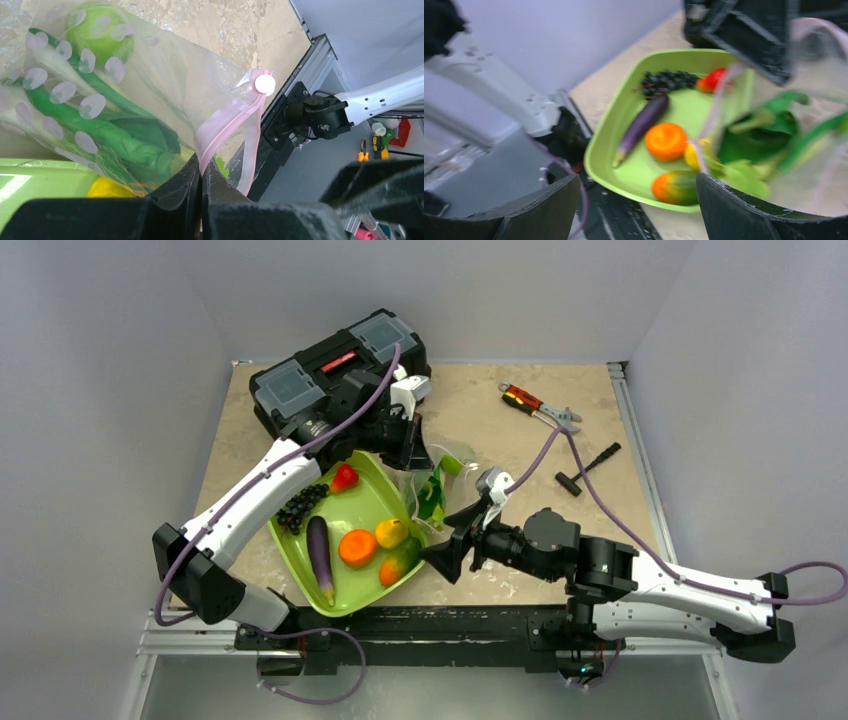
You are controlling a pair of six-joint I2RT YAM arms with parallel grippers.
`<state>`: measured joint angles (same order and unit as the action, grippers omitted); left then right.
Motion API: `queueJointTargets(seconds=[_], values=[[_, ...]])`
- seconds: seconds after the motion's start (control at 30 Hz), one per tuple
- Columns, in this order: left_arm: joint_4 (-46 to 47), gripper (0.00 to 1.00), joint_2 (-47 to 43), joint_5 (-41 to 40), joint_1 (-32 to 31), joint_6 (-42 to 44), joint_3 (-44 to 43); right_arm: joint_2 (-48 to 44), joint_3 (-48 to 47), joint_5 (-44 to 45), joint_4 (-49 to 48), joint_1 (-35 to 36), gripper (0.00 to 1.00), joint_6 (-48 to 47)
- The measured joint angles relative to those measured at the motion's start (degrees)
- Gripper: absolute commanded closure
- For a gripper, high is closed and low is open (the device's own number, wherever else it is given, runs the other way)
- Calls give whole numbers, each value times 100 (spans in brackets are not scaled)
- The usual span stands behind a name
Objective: Place the food in the zip-top bag and seal the zipper
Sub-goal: Pick up the fake vegetable from the bin.
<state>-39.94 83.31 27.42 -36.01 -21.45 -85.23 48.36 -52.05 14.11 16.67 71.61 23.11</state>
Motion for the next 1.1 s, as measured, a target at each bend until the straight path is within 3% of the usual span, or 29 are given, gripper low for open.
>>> queueJointTargets(seconds=[0.13,0.3,0.53,1.1], values=[[-13,100,144,2,0,26,-4,74,702,-138,-1364,549,15,-46],[-188,100,330,2,-2,219,-72,1488,782,599,-2385,1360,16,-22],[-444,100,372,9,-2,597,-284,3235,372,1829,-2533,1847,24,542],[-562,100,367,-214,-50,776,-306,5567,-1128,2267,-2846,2087,25,892]])
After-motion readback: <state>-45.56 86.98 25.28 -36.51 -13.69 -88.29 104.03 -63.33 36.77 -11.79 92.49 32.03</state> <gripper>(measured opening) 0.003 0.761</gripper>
